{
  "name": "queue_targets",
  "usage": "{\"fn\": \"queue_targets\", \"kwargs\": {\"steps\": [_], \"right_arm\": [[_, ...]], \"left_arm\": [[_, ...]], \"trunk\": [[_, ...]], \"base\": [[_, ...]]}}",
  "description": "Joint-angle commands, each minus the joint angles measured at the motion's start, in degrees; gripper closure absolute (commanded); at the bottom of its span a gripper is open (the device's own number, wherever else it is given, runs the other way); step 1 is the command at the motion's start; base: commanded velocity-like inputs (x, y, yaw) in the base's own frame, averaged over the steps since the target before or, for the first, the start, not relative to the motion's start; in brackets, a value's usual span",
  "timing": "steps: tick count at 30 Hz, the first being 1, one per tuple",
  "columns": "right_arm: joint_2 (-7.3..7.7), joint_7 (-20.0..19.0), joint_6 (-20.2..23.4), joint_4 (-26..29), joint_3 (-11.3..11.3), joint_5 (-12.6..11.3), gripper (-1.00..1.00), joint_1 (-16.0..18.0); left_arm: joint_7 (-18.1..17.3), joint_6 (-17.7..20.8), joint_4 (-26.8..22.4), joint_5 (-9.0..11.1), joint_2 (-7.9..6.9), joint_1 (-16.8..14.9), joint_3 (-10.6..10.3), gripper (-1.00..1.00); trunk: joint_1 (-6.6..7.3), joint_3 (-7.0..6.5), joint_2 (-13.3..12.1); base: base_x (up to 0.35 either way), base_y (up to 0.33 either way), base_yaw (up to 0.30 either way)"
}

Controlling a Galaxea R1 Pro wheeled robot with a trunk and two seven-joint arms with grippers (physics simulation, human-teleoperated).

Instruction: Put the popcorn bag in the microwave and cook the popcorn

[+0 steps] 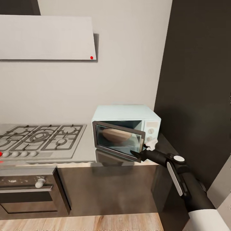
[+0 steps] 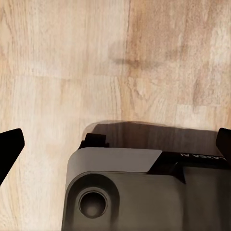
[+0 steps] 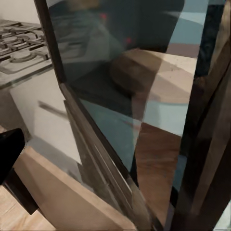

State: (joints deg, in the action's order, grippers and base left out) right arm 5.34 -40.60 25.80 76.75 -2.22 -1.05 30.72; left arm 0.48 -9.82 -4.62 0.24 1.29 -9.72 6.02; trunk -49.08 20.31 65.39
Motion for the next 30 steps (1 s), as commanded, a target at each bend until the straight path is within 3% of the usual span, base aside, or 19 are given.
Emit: {"fn": "queue_targets", "kwargs": {"steps": [1,30], "right_arm": [[0.03,-0.1,0.5,0.1,-0.2,-0.2,-1.00,0.0],[0.02,-0.1,0.5,0.1,-0.4,-0.2,-1.00,0.0]], "left_arm": [[0.0,-0.2,0.0,0.0,0.03,0.0,0.3,-1.00],[0.0,-0.2,0.0,0.0,-0.05,0.0,0.3,-1.00]], "trunk": [[0.01,0.07,0.0],[0.01,0.07,0.0]], "base": [[-0.206,0.000,0.000],[-0.075,0.028,0.000]]}}
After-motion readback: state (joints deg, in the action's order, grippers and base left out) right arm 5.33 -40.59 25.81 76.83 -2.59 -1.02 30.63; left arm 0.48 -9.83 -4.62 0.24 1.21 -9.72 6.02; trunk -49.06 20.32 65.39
